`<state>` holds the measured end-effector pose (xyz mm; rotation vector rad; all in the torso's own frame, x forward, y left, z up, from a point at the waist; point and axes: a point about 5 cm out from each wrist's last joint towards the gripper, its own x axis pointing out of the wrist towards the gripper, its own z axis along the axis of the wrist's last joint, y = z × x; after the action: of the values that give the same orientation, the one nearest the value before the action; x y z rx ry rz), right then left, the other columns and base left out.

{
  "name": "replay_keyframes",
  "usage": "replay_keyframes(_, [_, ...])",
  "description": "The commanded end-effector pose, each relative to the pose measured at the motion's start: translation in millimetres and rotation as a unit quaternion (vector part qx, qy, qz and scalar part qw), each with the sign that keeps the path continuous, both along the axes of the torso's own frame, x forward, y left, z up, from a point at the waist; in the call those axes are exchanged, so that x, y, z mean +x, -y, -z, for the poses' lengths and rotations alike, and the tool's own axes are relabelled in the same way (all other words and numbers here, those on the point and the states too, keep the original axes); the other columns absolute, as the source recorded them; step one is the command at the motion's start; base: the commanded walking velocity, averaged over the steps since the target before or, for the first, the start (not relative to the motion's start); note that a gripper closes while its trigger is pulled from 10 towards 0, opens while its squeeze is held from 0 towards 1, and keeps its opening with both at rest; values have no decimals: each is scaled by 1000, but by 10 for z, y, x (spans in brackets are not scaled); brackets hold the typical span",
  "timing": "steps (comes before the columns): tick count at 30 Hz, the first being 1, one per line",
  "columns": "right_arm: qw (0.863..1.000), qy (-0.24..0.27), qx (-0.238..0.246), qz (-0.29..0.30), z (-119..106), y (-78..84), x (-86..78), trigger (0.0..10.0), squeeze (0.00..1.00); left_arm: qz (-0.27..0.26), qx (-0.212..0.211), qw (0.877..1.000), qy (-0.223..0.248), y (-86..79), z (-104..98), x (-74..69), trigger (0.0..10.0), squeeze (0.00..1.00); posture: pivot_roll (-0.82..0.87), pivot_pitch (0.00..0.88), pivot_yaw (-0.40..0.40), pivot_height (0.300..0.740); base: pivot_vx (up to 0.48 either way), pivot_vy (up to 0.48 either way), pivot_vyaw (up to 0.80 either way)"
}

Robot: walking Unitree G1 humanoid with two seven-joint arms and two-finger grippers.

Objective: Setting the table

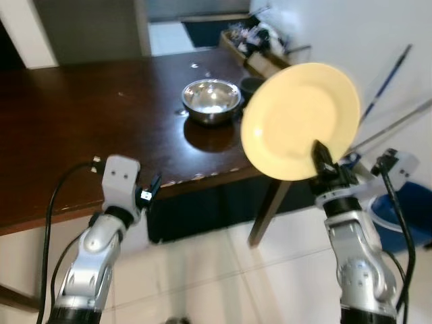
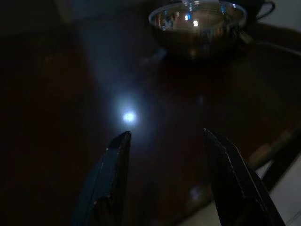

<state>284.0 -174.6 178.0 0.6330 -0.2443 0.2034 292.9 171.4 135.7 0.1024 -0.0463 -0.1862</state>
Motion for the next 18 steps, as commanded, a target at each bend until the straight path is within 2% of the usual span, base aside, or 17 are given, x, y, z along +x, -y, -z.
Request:
replay_keyframes(1, [999,20,9,-27,-59,-37,-43,10000,0,3,0,1000,-6,17,24,-13,10000,0,-133,13,69,740,480,0,0])
replay_keyframes(7, [991,39,27,-125,-121,-242,-149,10000,0,3,1,1000,-9,15,34,-26,10000,0,-131,15,69,740,478,0,777])
replay_keyframes(14, [983,38,51,-173,-125,-296,-218,10000,0,5,-1,1000,-12,21,33,-24,10000,0,-134,16,70,740,404,0,0])
replay_keyframes(18, [982,33,68,-171,-99,-259,-226,10000,0,5,-4,1000,-14,32,26,-15,10000,0,-133,16,70,740,0,0,0])
